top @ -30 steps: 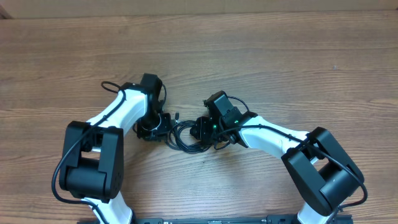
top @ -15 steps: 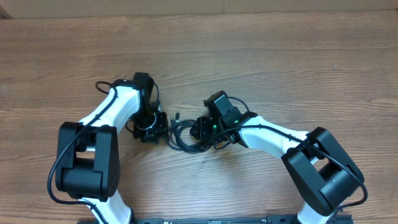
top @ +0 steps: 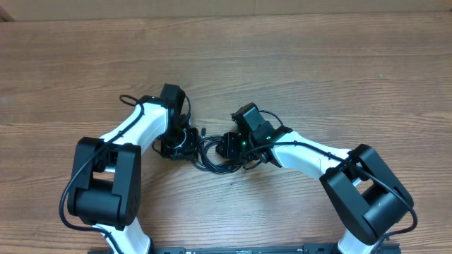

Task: Untangle cables

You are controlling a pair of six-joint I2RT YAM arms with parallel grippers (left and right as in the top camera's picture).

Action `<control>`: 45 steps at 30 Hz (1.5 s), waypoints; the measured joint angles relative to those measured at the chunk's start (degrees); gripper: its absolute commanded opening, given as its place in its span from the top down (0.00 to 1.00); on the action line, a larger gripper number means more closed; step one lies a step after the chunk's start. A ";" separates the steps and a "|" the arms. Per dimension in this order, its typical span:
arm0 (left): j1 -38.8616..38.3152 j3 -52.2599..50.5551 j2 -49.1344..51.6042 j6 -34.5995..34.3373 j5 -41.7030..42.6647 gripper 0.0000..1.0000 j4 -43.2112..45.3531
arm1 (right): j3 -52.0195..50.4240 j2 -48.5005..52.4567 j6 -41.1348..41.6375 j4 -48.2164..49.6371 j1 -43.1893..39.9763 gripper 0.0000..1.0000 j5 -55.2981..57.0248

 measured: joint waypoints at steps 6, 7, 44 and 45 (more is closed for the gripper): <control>0.00 -2.01 -1.01 -0.37 -0.13 0.96 4.02 | 0.04 0.00 -0.02 -0.07 0.00 0.59 0.04; 0.00 -2.21 -1.18 -0.35 -0.04 0.96 5.07 | 0.07 0.00 -0.04 -0.11 0.00 0.59 0.04; 0.00 -3.74 -1.90 -0.33 0.98 0.91 11.34 | 0.24 0.13 -13.73 7.39 1.95 0.73 -3.10; 0.00 -3.74 -1.90 -0.33 0.98 0.91 11.34 | 0.24 0.13 -13.79 7.56 2.03 0.73 -2.86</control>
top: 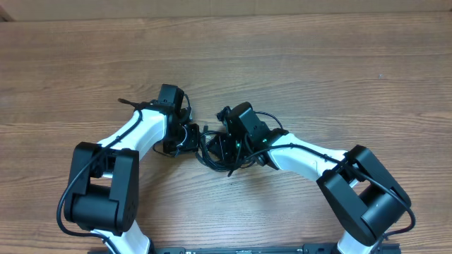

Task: Untangle cables

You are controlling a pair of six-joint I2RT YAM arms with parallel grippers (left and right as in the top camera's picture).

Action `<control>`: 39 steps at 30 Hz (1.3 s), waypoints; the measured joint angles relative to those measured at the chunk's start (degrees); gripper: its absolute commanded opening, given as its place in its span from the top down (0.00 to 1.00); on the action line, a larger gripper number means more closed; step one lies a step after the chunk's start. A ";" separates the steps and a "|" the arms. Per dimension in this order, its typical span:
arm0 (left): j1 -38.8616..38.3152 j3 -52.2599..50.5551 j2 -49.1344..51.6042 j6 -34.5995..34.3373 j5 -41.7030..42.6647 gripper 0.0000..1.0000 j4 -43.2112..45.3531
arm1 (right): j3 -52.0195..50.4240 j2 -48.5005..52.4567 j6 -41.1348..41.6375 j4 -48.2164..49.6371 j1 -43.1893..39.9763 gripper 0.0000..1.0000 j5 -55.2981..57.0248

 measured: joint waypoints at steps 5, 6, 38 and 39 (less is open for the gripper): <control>0.00 0.00 0.00 0.00 0.15 0.90 0.04 | 0.00 0.00 0.02 1.31 1.16 0.71 1.03; 0.00 0.00 0.00 0.00 0.17 0.90 0.04 | 0.00 0.00 0.02 1.31 1.44 0.70 1.46; 0.00 -0.07 0.00 0.00 0.17 0.90 0.13 | 0.15 3.89 0.20 5.57 6.91 0.96 11.91; 0.00 -0.07 0.00 0.00 0.17 0.90 0.13 | 0.15 3.82 0.22 5.29 6.86 0.96 11.89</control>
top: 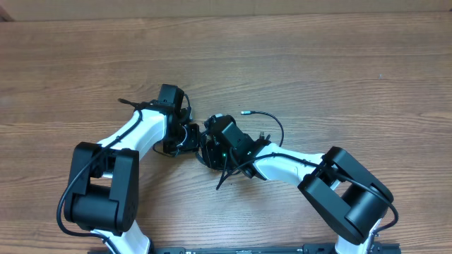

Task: Untangle cables

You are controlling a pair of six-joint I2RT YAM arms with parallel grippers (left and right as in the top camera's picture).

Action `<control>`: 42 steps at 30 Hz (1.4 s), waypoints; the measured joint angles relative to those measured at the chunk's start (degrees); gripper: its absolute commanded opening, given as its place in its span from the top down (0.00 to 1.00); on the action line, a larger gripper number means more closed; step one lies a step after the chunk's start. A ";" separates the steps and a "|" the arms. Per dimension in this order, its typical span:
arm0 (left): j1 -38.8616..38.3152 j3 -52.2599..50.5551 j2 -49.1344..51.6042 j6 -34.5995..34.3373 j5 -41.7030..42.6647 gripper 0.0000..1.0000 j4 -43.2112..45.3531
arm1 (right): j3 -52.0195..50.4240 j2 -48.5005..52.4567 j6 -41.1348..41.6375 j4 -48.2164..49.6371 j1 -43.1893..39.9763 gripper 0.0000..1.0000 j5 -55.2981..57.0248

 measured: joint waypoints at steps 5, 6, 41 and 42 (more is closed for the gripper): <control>0.00 0.00 0.00 0.00 0.04 0.89 0.02 | 0.04 -1.57 -0.04 -3.78 -0.57 0.96 -0.11; -0.02 0.02 0.00 0.00 0.04 0.89 0.02 | 0.04 -1.75 -0.04 -4.20 -0.70 0.96 -0.26; -0.33 0.02 -0.11 0.00 0.44 0.83 0.20 | 0.04 -3.10 -7.50 -8.72 -5.84 0.66 -12.90; -0.35 0.02 -0.11 0.00 0.42 0.83 0.20 | 0.04 -3.10 -7.52 -8.76 -5.84 0.66 -12.76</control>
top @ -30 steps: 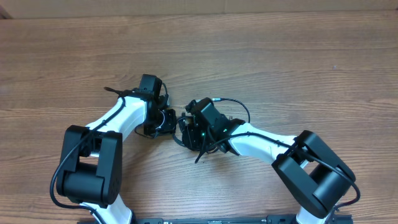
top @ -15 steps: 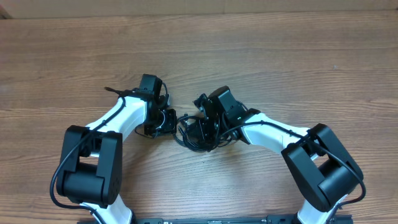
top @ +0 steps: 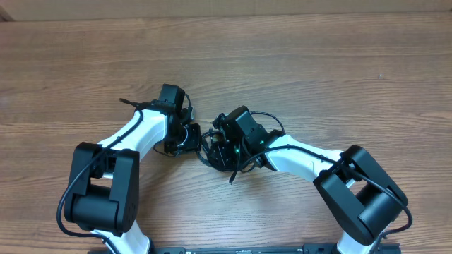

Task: Untangle cables

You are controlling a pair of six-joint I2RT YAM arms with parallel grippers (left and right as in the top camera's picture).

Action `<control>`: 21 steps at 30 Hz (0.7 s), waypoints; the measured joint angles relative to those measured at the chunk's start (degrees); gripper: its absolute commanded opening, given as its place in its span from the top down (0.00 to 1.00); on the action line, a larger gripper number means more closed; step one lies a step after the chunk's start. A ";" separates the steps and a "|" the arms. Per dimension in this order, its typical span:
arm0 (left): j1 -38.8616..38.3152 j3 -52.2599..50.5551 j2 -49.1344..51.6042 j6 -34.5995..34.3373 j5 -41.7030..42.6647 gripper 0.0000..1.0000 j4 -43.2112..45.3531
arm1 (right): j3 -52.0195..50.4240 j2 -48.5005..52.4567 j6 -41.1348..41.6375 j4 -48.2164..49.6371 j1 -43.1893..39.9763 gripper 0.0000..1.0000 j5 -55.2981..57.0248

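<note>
A tangle of thin black cables (top: 210, 156) lies on the wooden table between my two arms in the overhead view. My left gripper (top: 186, 137) points down at the tangle's left edge, its fingers hidden under the black wrist. My right gripper (top: 219, 143) sits over the tangle's right side, fingertips buried in the cables. A loop of cable (top: 270, 120) arcs over the right wrist. One loose cable end (top: 232, 179) pokes out toward the front. Neither gripper's jaws show clearly.
The wooden table (top: 339, 63) spreads wide behind and to both sides of the arms. Both arm bases stand at the front edge, the left shoulder (top: 102, 187) and right shoulder (top: 364, 194) flanking the work spot.
My right gripper has shifted back to the right and slightly away from the left gripper. The cable loop with its plug end now lies closer over the right wrist. The left arm has not moved.
At first both grippers were low at the tangle, a short gap apart. Then the left gripper sat slightly farther back and stayed there. The right gripper moved left until it nearly touched the left one, a plug end trailing out right, and now sits back to the right.
</note>
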 measured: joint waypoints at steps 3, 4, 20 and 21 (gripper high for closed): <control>-0.02 0.00 0.00 0.00 0.00 0.83 0.00 | 0.00 0.00 0.00 0.31 -0.02 0.66 0.50; -0.02 0.00 0.00 0.00 0.00 0.83 0.00 | 0.00 0.00 0.02 0.76 0.00 0.66 0.66; -0.02 0.00 0.00 0.00 0.00 0.82 0.00 | 0.00 0.00 0.07 1.20 2.29 0.59 2.36; -0.02 0.00 0.00 0.00 0.00 0.82 0.00 | 0.00 0.00 0.02 1.25 2.60 0.59 2.75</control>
